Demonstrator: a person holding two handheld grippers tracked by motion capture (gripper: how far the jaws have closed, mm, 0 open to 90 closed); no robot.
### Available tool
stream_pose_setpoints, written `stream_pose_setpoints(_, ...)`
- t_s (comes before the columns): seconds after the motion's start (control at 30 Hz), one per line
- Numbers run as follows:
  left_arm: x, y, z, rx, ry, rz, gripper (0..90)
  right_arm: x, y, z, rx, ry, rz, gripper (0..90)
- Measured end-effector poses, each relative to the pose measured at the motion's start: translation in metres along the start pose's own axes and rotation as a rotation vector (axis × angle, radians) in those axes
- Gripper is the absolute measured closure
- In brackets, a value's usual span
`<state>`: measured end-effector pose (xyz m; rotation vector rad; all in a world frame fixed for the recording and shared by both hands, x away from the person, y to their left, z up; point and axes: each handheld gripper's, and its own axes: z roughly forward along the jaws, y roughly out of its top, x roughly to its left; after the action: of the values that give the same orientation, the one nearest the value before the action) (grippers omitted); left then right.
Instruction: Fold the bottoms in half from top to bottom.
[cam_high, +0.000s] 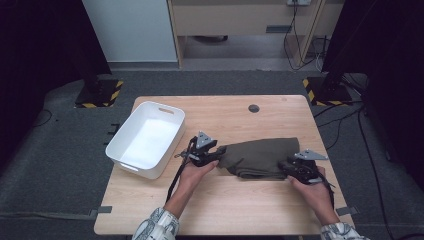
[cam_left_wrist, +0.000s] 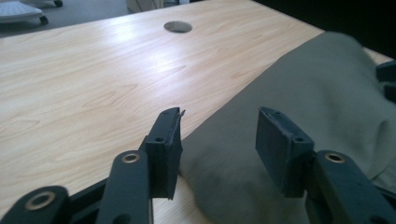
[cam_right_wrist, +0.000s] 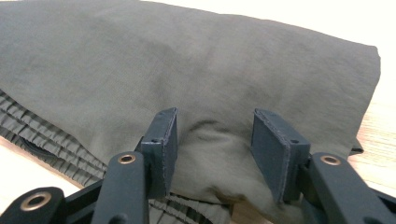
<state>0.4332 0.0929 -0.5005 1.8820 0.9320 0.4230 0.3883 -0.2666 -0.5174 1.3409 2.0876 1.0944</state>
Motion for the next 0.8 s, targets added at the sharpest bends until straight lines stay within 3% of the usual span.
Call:
stream_pose_setpoints(0.13, 0.001, -0.010, 0.001, 0.021, -0.011, -0.012, 42.5, -0.001, -0.002, 0.002, 0.010, 0.011, 0.005, 51.6)
stream_pose_setpoints(0.23, 0.001, -0.016, 0.008, 0.065, -0.012, -0.002, 37.6, -0.001, -0.003, 0.004, 0.017, 0.008, 0.000, 51.9)
stream_pose_setpoints(0.43, -0.001, -0.023, 0.019, 0.121, -0.028, 0.013, 35.6, 0.001, -0.003, 0.005, 0.020, 0.004, -0.004, 52.0)
stream_pose_setpoints(0.53, 0.000, -0.025, 0.023, 0.135, -0.040, -0.009, 35.8, 0.000, -0.004, 0.005, 0.018, 0.007, 0.001, 52.0)
stream_pose_setpoints(0.63, -0.001, -0.025, 0.024, 0.164, -0.042, -0.008, 39.8, 0.000, -0.004, 0.005, 0.017, 0.008, 0.001, 52.0)
stream_pose_setpoints(0.8, -0.007, -0.026, 0.027, 0.199, -0.039, 0.032, 66.0, 0.000, -0.004, 0.006, 0.014, 0.007, -0.001, 52.0)
